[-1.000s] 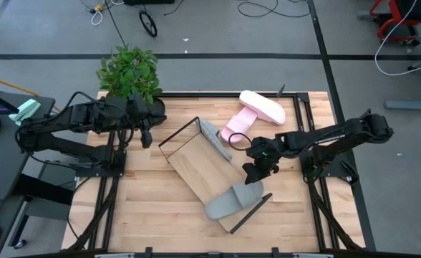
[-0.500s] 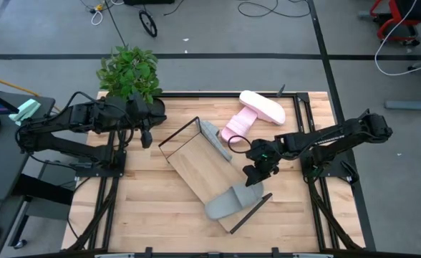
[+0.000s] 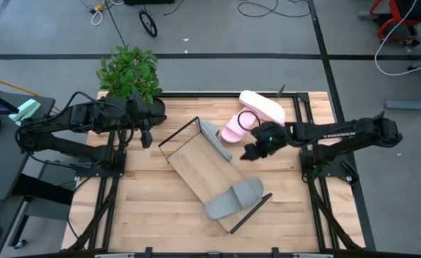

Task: Pick and place slides into the shelf
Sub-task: Put the gray slide on the shelf

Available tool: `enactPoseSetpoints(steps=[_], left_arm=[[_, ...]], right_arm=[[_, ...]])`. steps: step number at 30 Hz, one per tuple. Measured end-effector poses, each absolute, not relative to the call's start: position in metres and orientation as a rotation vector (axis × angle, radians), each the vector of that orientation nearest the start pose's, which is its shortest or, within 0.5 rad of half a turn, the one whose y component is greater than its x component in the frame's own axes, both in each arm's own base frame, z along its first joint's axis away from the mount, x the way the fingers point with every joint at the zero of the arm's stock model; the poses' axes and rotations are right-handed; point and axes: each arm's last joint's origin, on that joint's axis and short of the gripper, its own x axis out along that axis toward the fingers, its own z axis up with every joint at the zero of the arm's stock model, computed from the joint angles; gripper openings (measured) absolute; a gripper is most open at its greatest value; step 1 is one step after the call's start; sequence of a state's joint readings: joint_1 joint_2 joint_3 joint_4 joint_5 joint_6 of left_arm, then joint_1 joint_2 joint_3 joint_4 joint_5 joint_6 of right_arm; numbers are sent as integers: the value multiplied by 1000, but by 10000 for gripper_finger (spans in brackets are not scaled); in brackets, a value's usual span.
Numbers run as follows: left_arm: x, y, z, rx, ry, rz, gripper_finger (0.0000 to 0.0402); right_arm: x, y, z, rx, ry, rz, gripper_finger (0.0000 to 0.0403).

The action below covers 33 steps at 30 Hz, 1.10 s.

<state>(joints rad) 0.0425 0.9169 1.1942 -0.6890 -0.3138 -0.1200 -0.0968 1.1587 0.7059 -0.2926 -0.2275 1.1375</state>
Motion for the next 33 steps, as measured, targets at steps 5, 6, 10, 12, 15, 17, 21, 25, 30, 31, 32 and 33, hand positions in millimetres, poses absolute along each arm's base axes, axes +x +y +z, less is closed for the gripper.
enactPoseSetpoints(steps=[5, 6, 10, 12, 15, 17, 21, 25, 30, 31, 32, 33], left_arm=[[167, 16, 403, -48, 349, 372, 27], [167, 17, 404, -43, 340, 372, 26], [168, 22, 407, -45, 310, 399, 20], [170, 25, 407, -48, 306, 418, 17], [171, 30, 406, -56, 312, 446, 14], [173, 32, 405, -58, 319, 459, 14], [178, 36, 402, -61, 335, 470, 20], [181, 37, 399, -60, 354, 473, 26], [181, 36, 398, -59, 368, 471, 25], [181, 36, 398, -59, 370, 471, 24], [181, 36, 398, -58, 374, 471, 22], [181, 36, 397, -59, 376, 472, 20]], right_arm=[[236, -32, 228, 1073, 631, -361, 236], [238, -34, 228, 1054, 612, -363, 236], [250, -40, 225, 963, 550, -340, 236], [256, -41, 222, 920, 548, -329, 236], [265, -42, 219, 860, 567, -339, 236], [274, -45, 221, 813, 562, -360, 236], [292, -54, 232, 605, 591, -412, 236], [303, -69, 236, 358, 752, -515, 236], [311, -79, 226, 111, 862, -454, 236], [312, -80, 223, 82, 874, -440, 236], [314, -80, 219, 62, 883, -428, 236], [316, -80, 215, 40, 900, -414, 236]])
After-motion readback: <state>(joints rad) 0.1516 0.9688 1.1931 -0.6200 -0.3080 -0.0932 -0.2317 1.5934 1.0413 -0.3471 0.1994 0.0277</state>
